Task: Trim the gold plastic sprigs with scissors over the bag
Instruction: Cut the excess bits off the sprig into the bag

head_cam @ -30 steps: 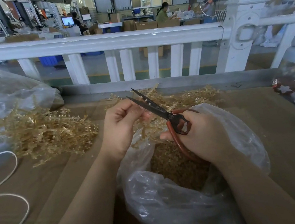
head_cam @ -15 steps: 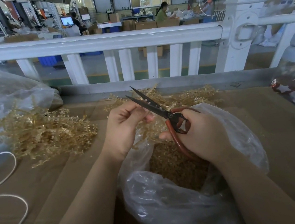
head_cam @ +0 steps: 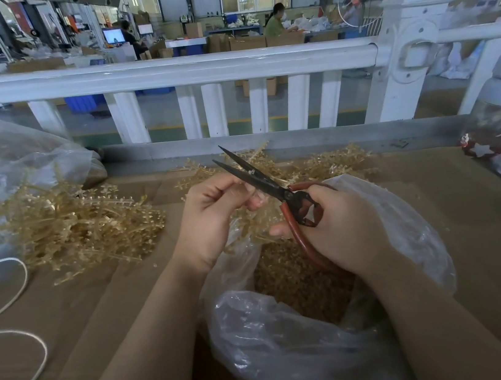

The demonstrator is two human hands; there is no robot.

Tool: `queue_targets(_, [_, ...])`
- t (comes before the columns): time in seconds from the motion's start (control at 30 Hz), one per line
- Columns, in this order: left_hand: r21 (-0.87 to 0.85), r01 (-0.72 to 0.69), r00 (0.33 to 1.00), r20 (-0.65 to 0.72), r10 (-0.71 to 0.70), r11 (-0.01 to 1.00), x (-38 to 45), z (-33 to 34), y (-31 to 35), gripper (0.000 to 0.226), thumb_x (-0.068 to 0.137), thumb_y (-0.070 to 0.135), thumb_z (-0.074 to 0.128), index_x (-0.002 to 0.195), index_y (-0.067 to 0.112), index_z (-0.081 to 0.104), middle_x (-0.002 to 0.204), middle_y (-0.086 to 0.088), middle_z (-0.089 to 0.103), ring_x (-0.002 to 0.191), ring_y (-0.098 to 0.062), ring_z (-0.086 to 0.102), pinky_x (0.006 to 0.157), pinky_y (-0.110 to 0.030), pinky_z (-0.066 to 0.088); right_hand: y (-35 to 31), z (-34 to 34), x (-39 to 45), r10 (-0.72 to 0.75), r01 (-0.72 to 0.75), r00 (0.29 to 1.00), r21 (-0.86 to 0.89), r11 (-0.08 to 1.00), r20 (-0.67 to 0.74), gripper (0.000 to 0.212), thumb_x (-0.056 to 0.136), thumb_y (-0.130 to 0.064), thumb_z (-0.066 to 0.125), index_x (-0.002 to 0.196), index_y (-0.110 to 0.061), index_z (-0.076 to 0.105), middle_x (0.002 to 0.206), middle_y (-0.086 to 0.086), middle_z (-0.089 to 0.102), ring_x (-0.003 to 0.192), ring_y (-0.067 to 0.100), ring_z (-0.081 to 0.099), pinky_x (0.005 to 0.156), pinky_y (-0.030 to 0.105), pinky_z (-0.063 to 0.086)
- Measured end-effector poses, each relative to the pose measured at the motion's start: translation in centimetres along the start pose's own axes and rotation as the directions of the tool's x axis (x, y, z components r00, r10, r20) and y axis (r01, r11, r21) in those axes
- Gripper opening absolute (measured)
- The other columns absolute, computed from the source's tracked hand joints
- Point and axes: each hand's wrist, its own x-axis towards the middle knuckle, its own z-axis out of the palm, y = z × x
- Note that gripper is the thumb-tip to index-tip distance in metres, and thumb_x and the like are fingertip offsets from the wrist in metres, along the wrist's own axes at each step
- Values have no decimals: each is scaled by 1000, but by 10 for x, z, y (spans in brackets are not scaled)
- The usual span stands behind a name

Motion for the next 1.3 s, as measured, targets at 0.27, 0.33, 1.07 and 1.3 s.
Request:
queue_targets(0.27, [12, 24, 1000, 13, -24, 1000, 0, 2, 2, 22, 93, -11, 51, 93, -1, 71, 70, -12, 62, 66, -16, 59, 68, -23, 48, 0, -1, 1, -3, 3, 1000, -33, 999, -5, 63, 64, -98, 42, 90, -42, 57, 73, -29, 54, 68, -10, 52, 58, 6, 34])
queue_targets(0.33, [14, 22, 1000, 17, -22, 1000, -1, 2, 2, 22, 93, -11, 52, 94, 0, 71, 71, -13, 63, 67, -16, 59, 68, -24, 48, 0, -2, 1, -4, 4, 1000, -28, 1000, -1, 61, 64, -97, 44, 90, -44, 57, 74, -31, 54, 69, -12, 52, 57, 6, 33])
queue_targets(1.07, [-49, 157, 987, -11, -158, 986, -2, 8, -2, 14, 93, 17, 63, 83, 14, 74, 69, -9, 64, 58, -18, 55, 53, -28, 43, -15, -2, 3, 144, -203, 978, 507, 838, 153, 18, 86, -22, 78, 76, -33, 68, 71, -18, 71, 66, -4, 67, 55, 7, 46])
queue_targets(1.3, [-129, 344, 926, 211, -313, 930, -3, 5, 3, 42, 83, 21, 75, 114, -5, 60, 93, -6, 69, 83, -17, 65, 73, -23, 55, -16, -11, 7, 333, -340, 930, 716, 610, 158, 12, 87, -23, 75, 76, -22, 69, 61, -7, 67, 52, 4, 61, 51, 12, 47])
